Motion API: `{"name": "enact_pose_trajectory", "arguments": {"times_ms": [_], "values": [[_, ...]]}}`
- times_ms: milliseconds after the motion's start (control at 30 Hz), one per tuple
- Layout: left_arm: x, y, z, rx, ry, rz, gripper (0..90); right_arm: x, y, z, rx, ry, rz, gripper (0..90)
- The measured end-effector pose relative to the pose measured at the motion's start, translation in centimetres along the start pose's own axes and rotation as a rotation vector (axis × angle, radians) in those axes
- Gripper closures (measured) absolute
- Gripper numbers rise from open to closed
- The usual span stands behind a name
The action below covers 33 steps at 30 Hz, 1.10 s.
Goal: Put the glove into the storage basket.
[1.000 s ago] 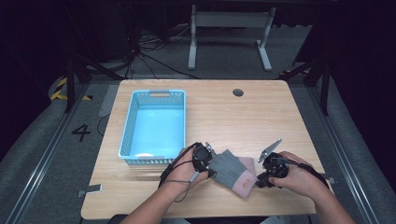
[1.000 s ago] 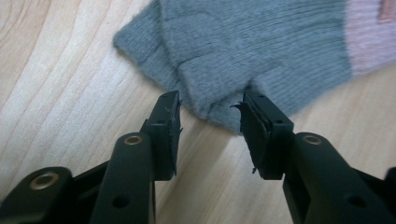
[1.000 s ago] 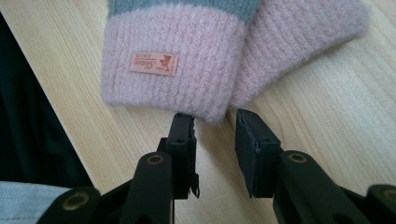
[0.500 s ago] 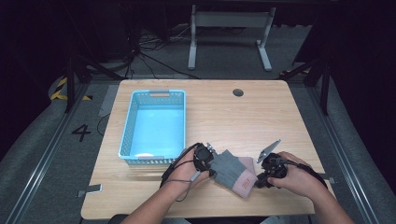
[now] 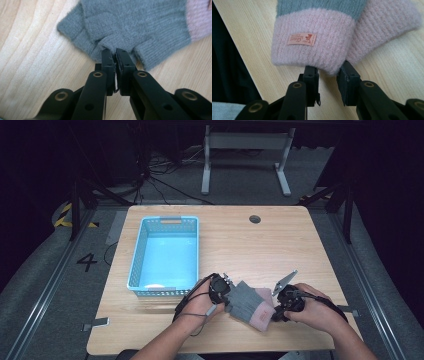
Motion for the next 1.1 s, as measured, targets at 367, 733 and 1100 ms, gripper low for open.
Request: {"name": "enact_pose_trajectory", "arguments": {"times_ms": [367,733,1100], "values": [[-0.1,-0.4,-1.3,0.002,-0.032,0.014,88.3,-0.5,0.2,-1.7,0.039,-0.046,0.001,83.7],[-0.1,-1.2,-3.1,0.026,-0.081,0.01,88.3,-1.1,-1.1,-3.4,0.088,-0.122,0.04,84.6],[0.1,-1.8,-4.0,0.037,-0.099,0.013,88.2,-2.3,-2.5,-4.3,0.157,-0.2,0.068,84.9]]}}
Point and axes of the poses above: each handheld gripper's, and its own axes: z roughly forward along the jaws, x roughly out of its underside, y roughly to its left, the point moved 9 cm from there along z, roughly forward along the jaws, and after that the axes turned 6 degrees about -z, right-handed, at the moved point
